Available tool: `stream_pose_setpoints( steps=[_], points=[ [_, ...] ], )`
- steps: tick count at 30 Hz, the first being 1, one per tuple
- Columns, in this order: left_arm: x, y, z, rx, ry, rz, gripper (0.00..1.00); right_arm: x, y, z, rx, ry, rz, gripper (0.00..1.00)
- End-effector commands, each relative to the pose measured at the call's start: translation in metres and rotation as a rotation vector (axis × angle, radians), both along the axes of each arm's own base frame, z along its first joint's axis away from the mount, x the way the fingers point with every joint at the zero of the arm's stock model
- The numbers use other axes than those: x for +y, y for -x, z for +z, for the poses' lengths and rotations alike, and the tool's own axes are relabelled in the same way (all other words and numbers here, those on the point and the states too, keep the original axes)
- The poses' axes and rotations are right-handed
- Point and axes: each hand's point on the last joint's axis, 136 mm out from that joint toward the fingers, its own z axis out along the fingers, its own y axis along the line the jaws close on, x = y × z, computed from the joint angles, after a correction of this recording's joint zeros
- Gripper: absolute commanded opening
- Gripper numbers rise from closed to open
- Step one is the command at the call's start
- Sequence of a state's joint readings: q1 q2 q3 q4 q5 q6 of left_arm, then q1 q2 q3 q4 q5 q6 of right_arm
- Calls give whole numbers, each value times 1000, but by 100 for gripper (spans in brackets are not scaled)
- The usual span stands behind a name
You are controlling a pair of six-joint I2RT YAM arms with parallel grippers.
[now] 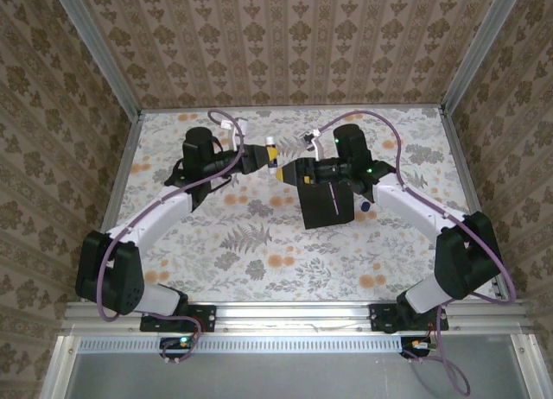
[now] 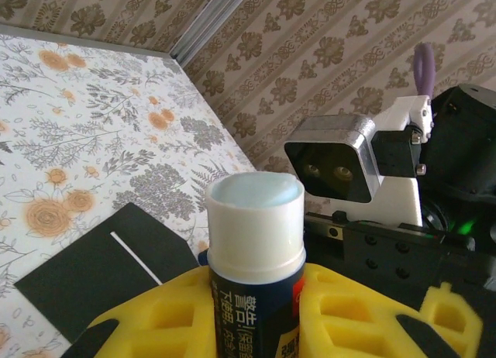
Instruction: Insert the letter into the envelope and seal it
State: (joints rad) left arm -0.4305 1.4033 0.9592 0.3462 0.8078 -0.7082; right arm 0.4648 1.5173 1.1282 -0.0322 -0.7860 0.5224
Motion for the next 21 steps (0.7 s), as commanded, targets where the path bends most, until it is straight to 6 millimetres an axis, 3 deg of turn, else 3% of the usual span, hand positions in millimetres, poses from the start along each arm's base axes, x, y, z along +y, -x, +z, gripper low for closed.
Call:
stream_pose_setpoints(
  steps=[1,10,15,21],
  points=[
    [2,-6,15,-3,59,39,5,-9,-12,7,-99,130,-116,82],
    [7,-13,10,39,-8,143,1,1,-18,13,-172,232,-182,70],
    [-6,-6,9,31,-43,144,1,13,-21,18,-182,216,-161,66],
    [-5,-6,9,23,-63,165,0,22,-21,10,-156,219,-137,62]
  ],
)
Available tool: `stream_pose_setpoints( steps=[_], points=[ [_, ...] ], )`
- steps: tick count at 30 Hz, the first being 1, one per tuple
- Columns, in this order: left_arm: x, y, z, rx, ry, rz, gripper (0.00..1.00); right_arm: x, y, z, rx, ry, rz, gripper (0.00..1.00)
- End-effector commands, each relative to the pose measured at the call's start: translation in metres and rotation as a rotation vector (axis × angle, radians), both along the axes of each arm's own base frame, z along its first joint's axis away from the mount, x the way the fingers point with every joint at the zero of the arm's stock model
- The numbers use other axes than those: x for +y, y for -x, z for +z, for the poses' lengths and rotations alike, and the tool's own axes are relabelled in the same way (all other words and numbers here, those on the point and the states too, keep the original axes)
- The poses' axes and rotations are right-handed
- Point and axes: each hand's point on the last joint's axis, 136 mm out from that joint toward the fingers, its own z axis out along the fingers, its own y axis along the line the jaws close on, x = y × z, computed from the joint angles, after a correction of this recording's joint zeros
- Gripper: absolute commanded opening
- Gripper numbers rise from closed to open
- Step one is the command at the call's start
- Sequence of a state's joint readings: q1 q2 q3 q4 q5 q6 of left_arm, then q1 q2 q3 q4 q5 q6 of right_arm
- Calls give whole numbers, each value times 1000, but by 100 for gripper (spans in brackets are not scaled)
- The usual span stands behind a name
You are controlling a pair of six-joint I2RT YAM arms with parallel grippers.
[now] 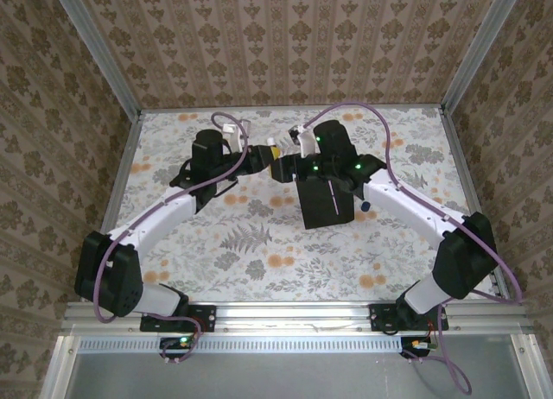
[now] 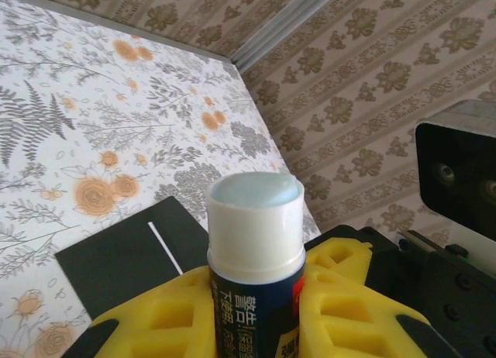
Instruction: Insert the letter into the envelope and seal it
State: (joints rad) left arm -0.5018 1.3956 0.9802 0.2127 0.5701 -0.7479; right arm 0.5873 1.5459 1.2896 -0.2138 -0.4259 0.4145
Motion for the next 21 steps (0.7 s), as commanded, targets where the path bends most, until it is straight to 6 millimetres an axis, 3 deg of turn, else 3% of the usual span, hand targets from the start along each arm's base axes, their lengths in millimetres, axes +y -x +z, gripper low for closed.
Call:
stream_pose_setpoints(
  steps=[1,9,16,21],
  points=[
    [0,5,30,-86,11,-2,0,7,-3,2,-11,7,7,62],
    [0,3,38,-96,20,1,0,6,-4,-5,-3,17,-1,56],
    [-2,4,38,-87,27,-9,0,7,-6,-2,-15,6,-4,40],
    [-3,4,38,-82,33,-15,0,7,-7,3,-30,-7,-8,35]
  ],
)
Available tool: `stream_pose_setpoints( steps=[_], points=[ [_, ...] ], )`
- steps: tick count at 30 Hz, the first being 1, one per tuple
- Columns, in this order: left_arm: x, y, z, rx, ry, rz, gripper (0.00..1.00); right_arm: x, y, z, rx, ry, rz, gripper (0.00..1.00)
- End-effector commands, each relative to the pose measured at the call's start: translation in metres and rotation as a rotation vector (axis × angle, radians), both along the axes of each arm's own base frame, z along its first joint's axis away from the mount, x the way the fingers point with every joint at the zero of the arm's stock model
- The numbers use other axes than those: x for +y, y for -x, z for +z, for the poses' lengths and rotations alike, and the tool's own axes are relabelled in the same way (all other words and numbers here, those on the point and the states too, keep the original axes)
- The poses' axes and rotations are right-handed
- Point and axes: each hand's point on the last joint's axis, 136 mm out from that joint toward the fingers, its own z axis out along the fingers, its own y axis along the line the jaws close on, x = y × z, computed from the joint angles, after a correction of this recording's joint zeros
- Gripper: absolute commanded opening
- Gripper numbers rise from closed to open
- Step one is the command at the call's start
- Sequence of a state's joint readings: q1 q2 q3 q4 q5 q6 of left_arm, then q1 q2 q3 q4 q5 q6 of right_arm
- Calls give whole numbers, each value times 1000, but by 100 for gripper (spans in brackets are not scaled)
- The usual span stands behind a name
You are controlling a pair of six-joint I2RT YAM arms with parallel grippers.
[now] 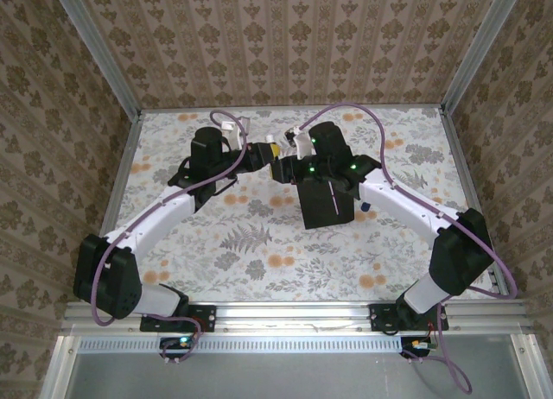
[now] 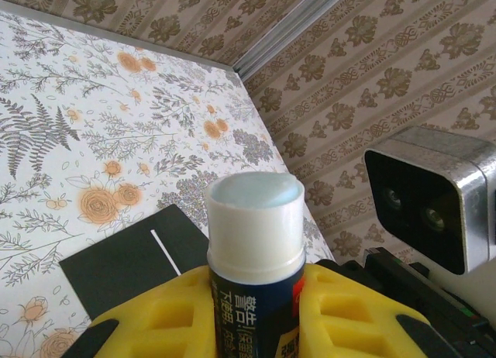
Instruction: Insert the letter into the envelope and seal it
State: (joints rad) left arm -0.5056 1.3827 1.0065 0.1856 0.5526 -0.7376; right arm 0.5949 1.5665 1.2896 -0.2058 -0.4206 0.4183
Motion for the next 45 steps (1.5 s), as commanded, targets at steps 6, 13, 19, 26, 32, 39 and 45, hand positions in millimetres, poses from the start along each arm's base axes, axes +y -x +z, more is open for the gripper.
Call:
stream_pose_setpoints(
  steps=[6,13,19,26,32,39,45],
  points=[
    [-5,5,26,-55,42,-33,0,3,-5,15,-57,-29,-11,30],
    [-6,7,30,-63,59,-43,0,0,-3,24,-70,-71,-11,22],
    [-9,11,37,-82,95,-76,0,-8,1,43,-63,-190,24,22],
    [-19,31,59,-152,164,-209,1,-22,14,89,-27,-454,199,21],
    [-29,51,85,-208,257,-354,2,-30,38,131,-61,-549,359,22],
    [-40,79,102,-262,291,-517,4,-33,67,168,-122,-562,488,22],
    [-41,89,115,-281,367,-593,5,-35,79,182,-156,-553,530,22]
  ],
)
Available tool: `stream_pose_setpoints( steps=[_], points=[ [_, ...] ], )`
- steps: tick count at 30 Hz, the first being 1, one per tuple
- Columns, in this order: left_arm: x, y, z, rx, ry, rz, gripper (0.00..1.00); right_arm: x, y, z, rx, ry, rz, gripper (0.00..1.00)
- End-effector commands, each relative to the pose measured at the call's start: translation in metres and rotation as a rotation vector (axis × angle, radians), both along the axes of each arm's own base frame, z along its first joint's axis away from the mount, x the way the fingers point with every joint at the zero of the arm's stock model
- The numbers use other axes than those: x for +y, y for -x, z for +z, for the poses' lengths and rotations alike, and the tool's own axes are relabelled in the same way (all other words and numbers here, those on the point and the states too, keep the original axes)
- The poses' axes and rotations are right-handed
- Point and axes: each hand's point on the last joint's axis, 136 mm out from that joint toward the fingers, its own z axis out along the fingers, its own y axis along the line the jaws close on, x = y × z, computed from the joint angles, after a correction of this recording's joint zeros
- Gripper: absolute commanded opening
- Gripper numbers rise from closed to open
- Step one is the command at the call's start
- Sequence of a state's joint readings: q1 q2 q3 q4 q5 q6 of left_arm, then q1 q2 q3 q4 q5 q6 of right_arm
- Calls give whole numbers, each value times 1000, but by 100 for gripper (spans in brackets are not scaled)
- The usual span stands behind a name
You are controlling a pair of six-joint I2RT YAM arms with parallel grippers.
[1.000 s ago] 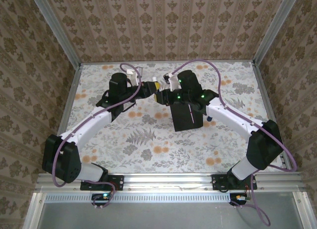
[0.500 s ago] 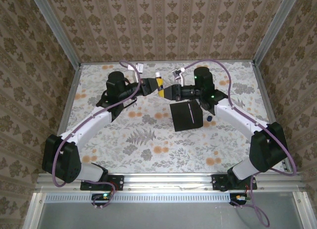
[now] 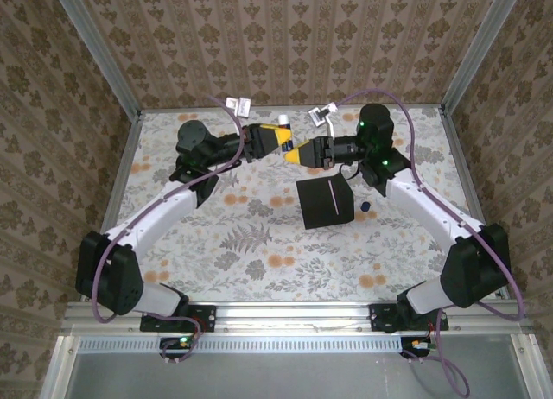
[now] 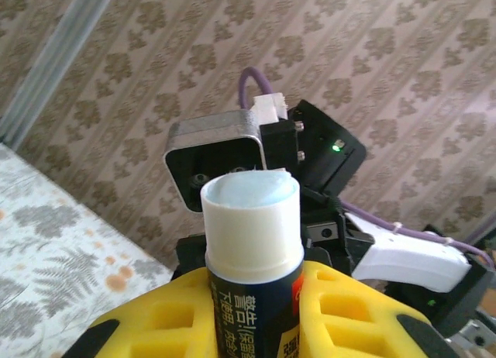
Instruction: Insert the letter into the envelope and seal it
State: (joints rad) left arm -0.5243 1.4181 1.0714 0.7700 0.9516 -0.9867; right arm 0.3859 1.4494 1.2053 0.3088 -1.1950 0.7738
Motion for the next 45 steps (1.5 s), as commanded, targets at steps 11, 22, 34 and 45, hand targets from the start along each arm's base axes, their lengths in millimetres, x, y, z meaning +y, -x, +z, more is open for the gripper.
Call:
stream_pose_setpoints(
  steps=[11,22,34,45],
  points=[
    [19,-47,-48,163,-79,132,0,-19,-14,-2,-55,203,-206,60],
    [40,-77,-84,275,-304,493,0,-22,-43,-63,-69,576,-491,74],
    [33,-67,-84,321,-340,577,0,4,-55,-106,-108,781,-543,68],
    [25,-59,-87,334,-330,536,0,11,-60,-102,-132,728,-549,56]
  ],
)
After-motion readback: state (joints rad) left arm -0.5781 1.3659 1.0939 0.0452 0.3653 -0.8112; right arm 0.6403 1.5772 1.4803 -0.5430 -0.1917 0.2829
